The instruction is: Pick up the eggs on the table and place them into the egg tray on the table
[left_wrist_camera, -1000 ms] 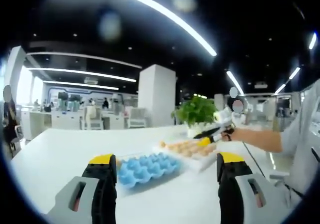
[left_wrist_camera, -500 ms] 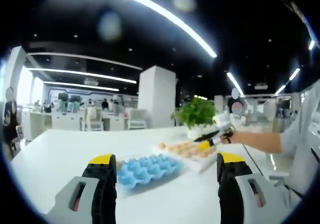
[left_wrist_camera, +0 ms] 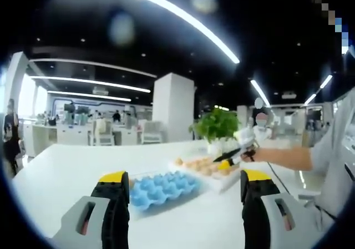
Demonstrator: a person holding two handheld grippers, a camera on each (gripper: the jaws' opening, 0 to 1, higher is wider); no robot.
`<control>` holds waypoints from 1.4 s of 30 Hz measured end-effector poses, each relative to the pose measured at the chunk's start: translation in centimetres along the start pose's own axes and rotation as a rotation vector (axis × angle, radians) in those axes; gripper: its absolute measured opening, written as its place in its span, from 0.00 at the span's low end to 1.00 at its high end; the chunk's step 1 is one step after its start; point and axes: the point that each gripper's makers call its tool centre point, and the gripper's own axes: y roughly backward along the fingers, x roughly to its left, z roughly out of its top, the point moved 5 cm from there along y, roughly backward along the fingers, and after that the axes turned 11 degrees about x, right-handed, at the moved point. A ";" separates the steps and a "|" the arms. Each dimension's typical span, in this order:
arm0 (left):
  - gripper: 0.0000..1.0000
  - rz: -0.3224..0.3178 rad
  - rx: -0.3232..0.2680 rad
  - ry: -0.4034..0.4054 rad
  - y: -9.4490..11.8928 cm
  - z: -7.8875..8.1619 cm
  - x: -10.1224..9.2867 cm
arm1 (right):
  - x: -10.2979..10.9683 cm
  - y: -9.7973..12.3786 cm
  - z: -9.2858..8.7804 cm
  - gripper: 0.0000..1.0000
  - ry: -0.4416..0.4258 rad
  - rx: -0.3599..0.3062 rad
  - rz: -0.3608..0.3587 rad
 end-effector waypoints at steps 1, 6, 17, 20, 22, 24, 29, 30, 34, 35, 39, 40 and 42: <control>0.84 0.000 -0.001 -0.001 0.0 0.0 0.0 | 0.0 -0.1 -0.1 0.50 -0.003 0.006 0.000; 0.84 0.003 -0.002 0.002 0.1 0.0 0.1 | 0.0 -0.4 0.3 0.50 0.005 0.012 0.004; 0.84 0.005 -0.004 0.001 0.2 0.0 0.0 | 1.8 -1.6 1.6 0.49 0.057 0.018 0.036; 0.84 0.007 -0.005 0.003 0.3 0.0 0.1 | 2.2 -1.9 1.8 0.49 0.060 0.018 0.044; 0.84 0.007 -0.005 0.003 0.3 0.0 0.1 | 2.5 -2.2 1.9 0.48 0.065 0.022 0.053; 0.84 0.007 -0.006 0.002 0.3 0.0 0.1 | 2.7 -2.5 2.0 0.47 0.069 0.026 0.061; 0.84 0.007 -0.004 0.003 0.3 0.0 0.1 | 3.2 -3.0 2.3 0.46 0.069 0.025 0.076; 0.84 0.007 -0.004 0.003 0.3 0.0 0.0 | 3.4 -3.1 2.3 0.45 0.070 0.026 0.079; 0.84 0.008 -0.007 0.002 0.4 0.0 0.1 | 3.7 -3.5 2.3 0.44 0.073 0.037 0.092; 0.84 0.009 -0.007 0.003 0.4 0.0 0.1 | 3.7 -3.6 2.3 0.44 0.072 0.038 0.094; 0.84 0.010 -0.007 0.004 0.4 0.0 0.1 | 3.7 -3.9 2.3 0.40 0.068 0.046 0.103; 0.84 0.010 -0.007 0.004 0.4 0.0 0.1 | 3.6 -4.0 2.3 0.39 0.066 0.051 0.107; 0.84 0.010 -0.007 0.004 0.3 0.0 0.1 | 3.7 -4.1 2.2 0.37 0.069 0.053 0.110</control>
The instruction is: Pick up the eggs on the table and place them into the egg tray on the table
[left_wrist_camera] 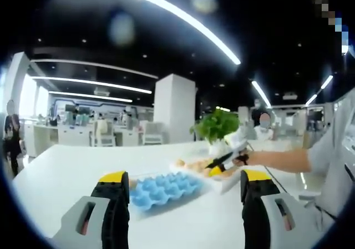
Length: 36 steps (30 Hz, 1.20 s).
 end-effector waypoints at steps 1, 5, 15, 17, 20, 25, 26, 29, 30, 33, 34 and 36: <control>0.84 0.000 0.000 0.000 0.0 0.0 0.0 | 0.0 -0.1 0.0 0.36 0.001 0.001 0.000; 0.84 0.000 0.002 0.000 -0.1 0.0 0.0 | -0.2 -0.1 0.0 0.32 0.013 0.009 -0.020; 0.84 -0.002 0.004 -0.001 -0.1 -0.1 0.0 | -0.4 -0.2 -0.2 0.29 0.056 0.044 -0.060; 0.84 -0.001 0.003 -0.001 -0.1 -0.1 0.0 | -0.4 -0.2 0.0 0.28 0.055 0.049 -0.060; 0.84 0.000 0.004 0.000 0.0 -0.1 0.0 | -0.3 -0.2 0.1 0.28 0.067 0.060 -0.067; 0.84 0.003 0.002 0.003 0.1 0.0 0.2 | -0.1 0.7 0.9 0.28 0.063 0.019 -0.074; 0.84 0.003 0.002 0.003 0.1 -0.1 0.2 | -0.1 0.8 1.0 0.28 0.057 0.012 -0.071; 0.84 0.003 0.001 0.004 0.1 -0.1 0.2 | -0.1 1.3 1.7 0.28 0.046 -0.019 -0.068; 0.84 0.003 0.001 0.003 0.1 0.0 0.2 | -0.2 1.4 2.1 0.28 0.043 -0.030 -0.067; 0.84 0.003 0.002 0.002 0.0 0.0 0.1 | -0.3 1.5 3.1 0.28 0.040 -0.056 -0.064; 0.83 0.002 0.003 0.002 -0.1 -0.1 0.1 | -0.2 1.5 3.6 0.28 0.037 -0.073 -0.061; 0.83 0.002 0.005 0.002 -0.1 -0.1 0.1 | -0.1 1.5 4.2 0.28 0.034 -0.093 -0.056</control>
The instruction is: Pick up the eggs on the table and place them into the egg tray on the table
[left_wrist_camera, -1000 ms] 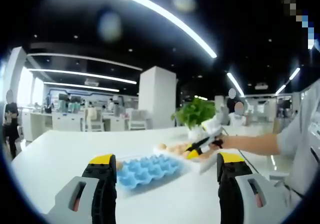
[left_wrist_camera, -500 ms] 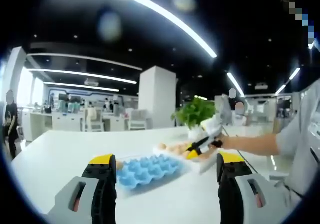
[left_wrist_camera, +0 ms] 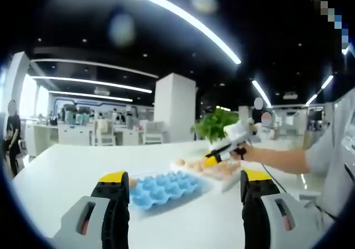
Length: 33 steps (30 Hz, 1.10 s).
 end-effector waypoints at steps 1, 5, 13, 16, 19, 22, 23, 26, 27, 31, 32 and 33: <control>0.83 0.000 0.000 0.000 0.0 0.0 0.0 | 0.0 0.0 0.1 0.28 -0.001 -0.002 0.001; 0.83 0.002 0.006 -0.003 0.0 -0.1 0.1 | 0.5 -0.1 2.0 0.28 -0.008 -0.057 0.027; 0.83 0.013 0.012 0.004 -0.2 -0.3 0.4 | 1.4 -0.9 4.7 0.28 0.002 -0.105 0.077; 0.83 0.014 0.017 0.005 -0.4 -0.4 0.4 | 1.6 -1.3 5.1 0.28 0.002 -0.108 0.088; 0.83 0.018 0.019 0.002 -0.5 -0.5 0.3 | 1.7 -1.6 5.5 0.28 0.000 -0.119 0.103; 0.83 0.021 0.021 0.001 -0.6 -0.5 0.2 | 1.7 -1.8 6.0 0.28 -0.002 -0.128 0.116; 0.83 0.021 0.022 0.001 -0.7 -0.6 0.2 | 1.6 -1.9 6.2 0.28 -0.002 -0.133 0.121; 0.83 0.025 0.031 0.004 -1.2 -1.1 0.5 | 1.6 -2.2 7.0 0.28 -0.001 -0.146 0.130; 0.83 0.027 0.033 0.005 -1.2 -1.1 0.6 | 1.7 -2.2 7.1 0.28 0.001 -0.148 0.130; 0.83 0.028 0.055 0.030 -2.0 -2.1 1.4 | 1.8 -2.7 8.1 0.28 0.016 -0.157 0.146; 0.83 0.028 0.057 0.030 -2.2 -2.2 1.5 | 1.9 -2.8 8.3 0.28 0.018 -0.164 0.153; 0.83 0.029 0.057 0.031 -2.3 -2.2 1.5 | 1.8 -2.8 8.6 0.28 0.022 -0.170 0.158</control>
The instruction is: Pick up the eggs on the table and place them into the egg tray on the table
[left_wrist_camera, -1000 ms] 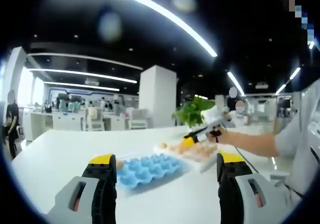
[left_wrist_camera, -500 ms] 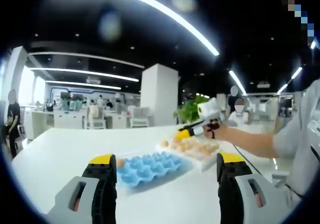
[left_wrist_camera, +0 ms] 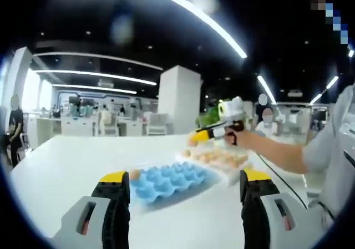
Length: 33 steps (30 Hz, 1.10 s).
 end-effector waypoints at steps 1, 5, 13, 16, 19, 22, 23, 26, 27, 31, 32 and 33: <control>0.83 -0.001 0.001 0.001 -0.1 0.0 0.0 | -0.1 -0.1 0.2 0.28 0.002 -0.004 0.003; 0.82 0.000 0.002 0.000 -0.6 -0.1 0.1 | -0.7 -0.8 1.4 0.28 0.000 -0.036 0.035; 0.80 -0.005 -0.003 0.024 -2.6 -1.2 0.8 | -0.7 -3.0 2.1 0.28 0.010 -0.059 0.073; 0.80 -0.012 0.000 0.037 -3.0 -1.4 0.9 | -1.0 -3.6 1.9 0.28 -0.005 -0.065 0.091; 0.80 -0.011 -0.006 0.033 -3.1 -1.5 1.1 | -1.4 -4.1 2.1 0.28 -0.021 -0.075 0.102; 0.80 -0.004 -0.012 0.026 -3.1 -1.5 1.3 | -1.4 -4.6 2.1 0.28 -0.027 -0.082 0.113; 0.80 -0.003 -0.013 0.026 -3.1 -1.5 1.3 | -1.4 -4.7 2.1 0.28 -0.026 -0.087 0.118; 0.80 0.007 -0.016 0.015 -3.1 -1.5 1.4 | -0.8 -5.0 1.9 0.28 -0.026 -0.104 0.139; 0.80 0.008 -0.016 0.014 -3.1 -1.4 1.4 | -0.7 -5.1 1.8 0.28 -0.030 -0.095 0.146; 0.80 0.008 -0.014 0.010 -3.3 -1.5 1.2 | -0.6 -5.5 1.9 0.28 -0.028 -0.093 0.152; 0.80 0.008 -0.012 0.008 -3.3 -1.6 1.1 | -0.6 -5.6 1.9 0.28 -0.029 -0.095 0.156; 0.80 0.010 -0.007 0.006 -3.4 -1.6 1.1 | -0.5 -5.9 1.9 0.28 -0.030 -0.091 0.159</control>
